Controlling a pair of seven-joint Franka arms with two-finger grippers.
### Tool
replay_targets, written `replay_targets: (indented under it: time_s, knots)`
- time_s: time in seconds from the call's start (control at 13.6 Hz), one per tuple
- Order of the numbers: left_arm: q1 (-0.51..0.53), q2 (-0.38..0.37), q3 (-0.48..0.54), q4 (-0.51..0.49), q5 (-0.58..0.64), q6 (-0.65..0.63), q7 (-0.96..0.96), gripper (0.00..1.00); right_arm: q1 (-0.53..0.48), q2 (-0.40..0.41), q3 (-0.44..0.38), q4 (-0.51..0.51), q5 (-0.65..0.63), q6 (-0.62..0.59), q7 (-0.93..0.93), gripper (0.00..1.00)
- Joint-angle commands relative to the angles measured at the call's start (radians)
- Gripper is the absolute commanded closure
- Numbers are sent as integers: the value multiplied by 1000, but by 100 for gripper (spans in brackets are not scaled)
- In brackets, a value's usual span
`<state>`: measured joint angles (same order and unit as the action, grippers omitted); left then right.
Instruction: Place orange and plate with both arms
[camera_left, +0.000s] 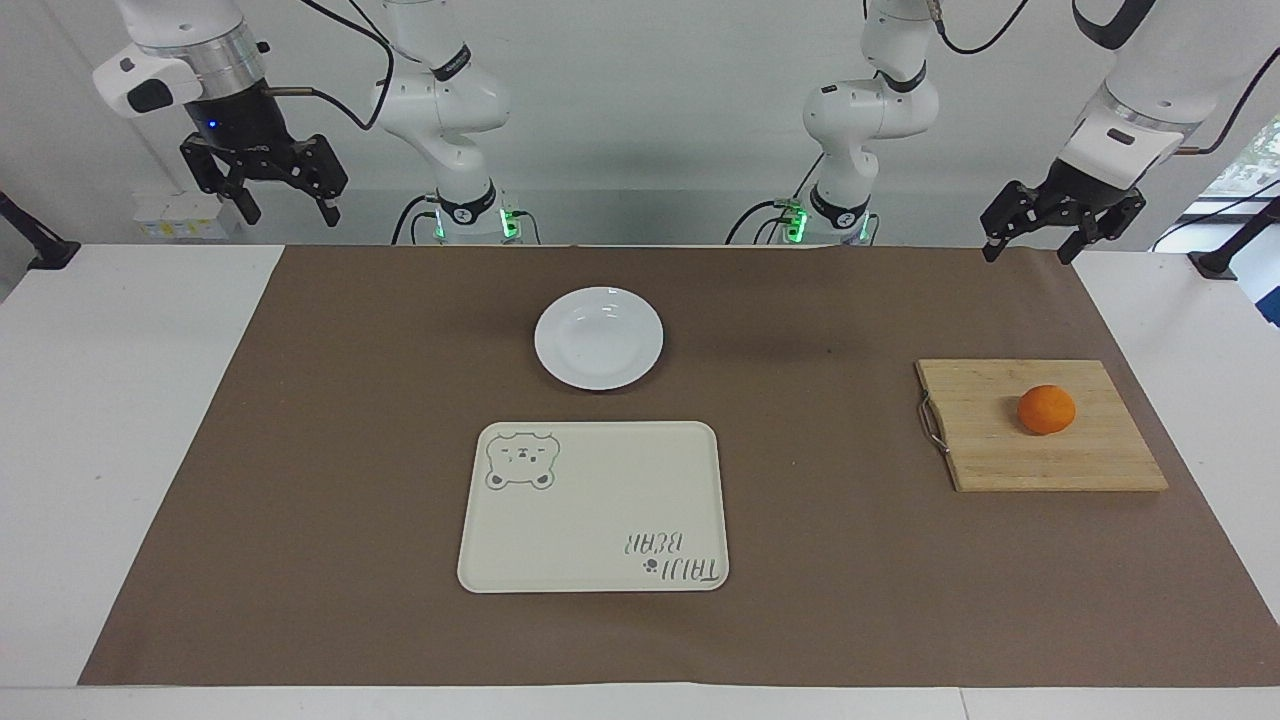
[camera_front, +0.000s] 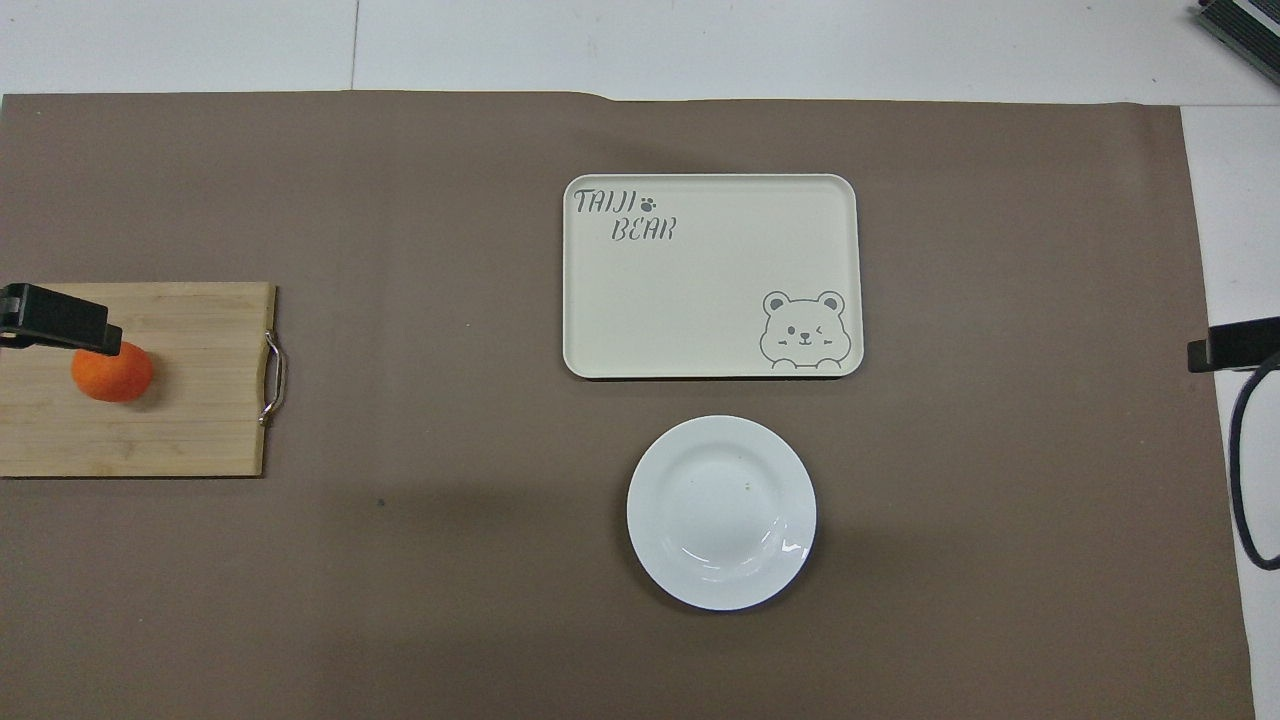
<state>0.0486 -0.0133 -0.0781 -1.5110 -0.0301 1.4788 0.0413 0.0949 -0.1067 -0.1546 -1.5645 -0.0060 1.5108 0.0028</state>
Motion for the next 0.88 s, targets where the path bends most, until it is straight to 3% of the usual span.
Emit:
replay_targets:
  time_s: [0.0,0.81]
  knots:
    - [5,-17,-2,-11,-4,-14,-1,0,-3,-11,3,-11,-15,-20,-14,0]
    - [2,-16,-3,-11,-4,3,0,0,-3,-38,3,-58,-9,-17,-12,0]
